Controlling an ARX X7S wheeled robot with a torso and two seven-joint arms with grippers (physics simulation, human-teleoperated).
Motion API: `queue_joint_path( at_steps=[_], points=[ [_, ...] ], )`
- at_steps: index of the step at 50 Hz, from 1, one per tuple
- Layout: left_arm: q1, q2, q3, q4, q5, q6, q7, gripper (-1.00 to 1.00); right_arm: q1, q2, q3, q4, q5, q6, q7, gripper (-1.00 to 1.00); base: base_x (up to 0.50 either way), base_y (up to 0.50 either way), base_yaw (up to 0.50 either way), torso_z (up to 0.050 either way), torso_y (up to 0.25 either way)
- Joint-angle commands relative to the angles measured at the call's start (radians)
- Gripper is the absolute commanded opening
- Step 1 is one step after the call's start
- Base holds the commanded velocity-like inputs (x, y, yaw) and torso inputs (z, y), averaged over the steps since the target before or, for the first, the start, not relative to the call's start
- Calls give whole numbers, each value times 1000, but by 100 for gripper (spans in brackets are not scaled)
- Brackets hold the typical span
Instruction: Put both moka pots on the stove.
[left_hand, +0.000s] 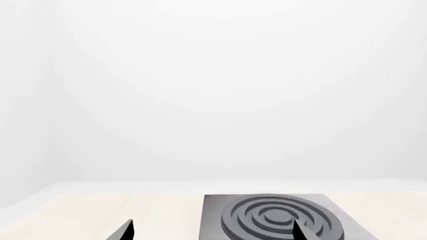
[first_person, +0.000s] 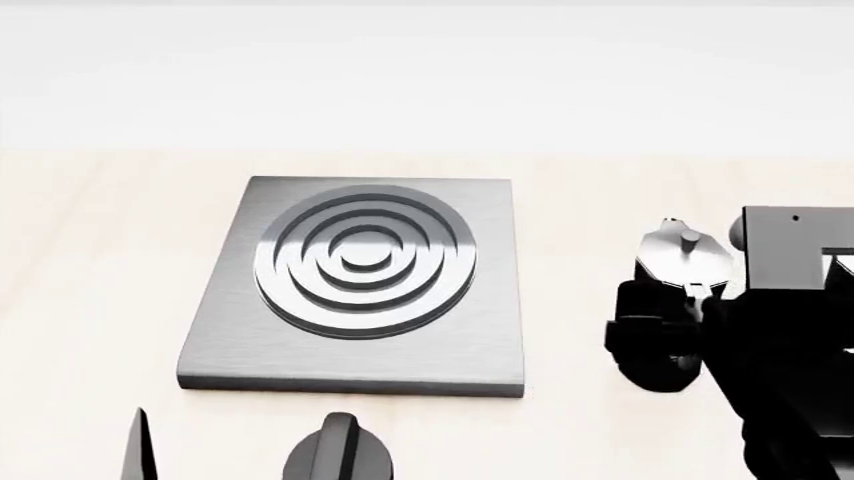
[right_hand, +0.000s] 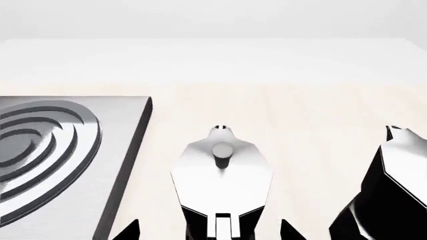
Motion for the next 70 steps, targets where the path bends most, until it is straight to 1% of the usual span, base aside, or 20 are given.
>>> queue_joint_path(
  at_steps=[1, 6, 20, 30, 31, 47, 59, 61, 70],
  points=[
    [-4, -2, 4, -8, -3, 2, -1, 100, 47, -22, -26, 158, -34, -60, -41, 100, 0, 0, 0, 0, 0],
    [-3, -4, 2, -7, -5, 3, -4, 100, 48, -37, -43, 212, -51, -89, -51, 100, 0, 0, 0, 0, 0],
    [-6, -6, 9, -8, -3, 0, -9, 100, -9, -41, -46, 233, -51, -117, -58, 100, 0, 0, 0, 0, 0],
    [-6, -7, 12, -9, -4, 1, -13, 100, -16, -46, -45, 265, -56, -141, -59, 100, 0, 0, 0, 0, 0],
    [-6, -8, 13, -5, -4, -4, -14, 100, -15, -47, -41, 269, -56, -146, -55, -100, 0, 0, 0, 0, 0],
    [-7, -12, 18, 1, -5, -8, -20, 100, -26, -34, -38, 188, -50, -122, -28, -100, 1, 0, 0, 0, 0],
    [-9, -15, 18, -4, -8, -4, -22, 100, -23, -5, -34, -74, -20, -30, 36, -100, 0, 0, 0, 0, 0],
    [-9, -16, 19, -1, -8, -5, -23, 100, -21, -1, -30, -137, -5, 10, 55, -100, 0, 0, 0, 0, 0],
    [-9, -18, 21, 1, -10, -7, -26, 100, 1, 3, -53, -230, 3, 49, 65, -100, 0, 0, 0, 0, 1]
  ],
)
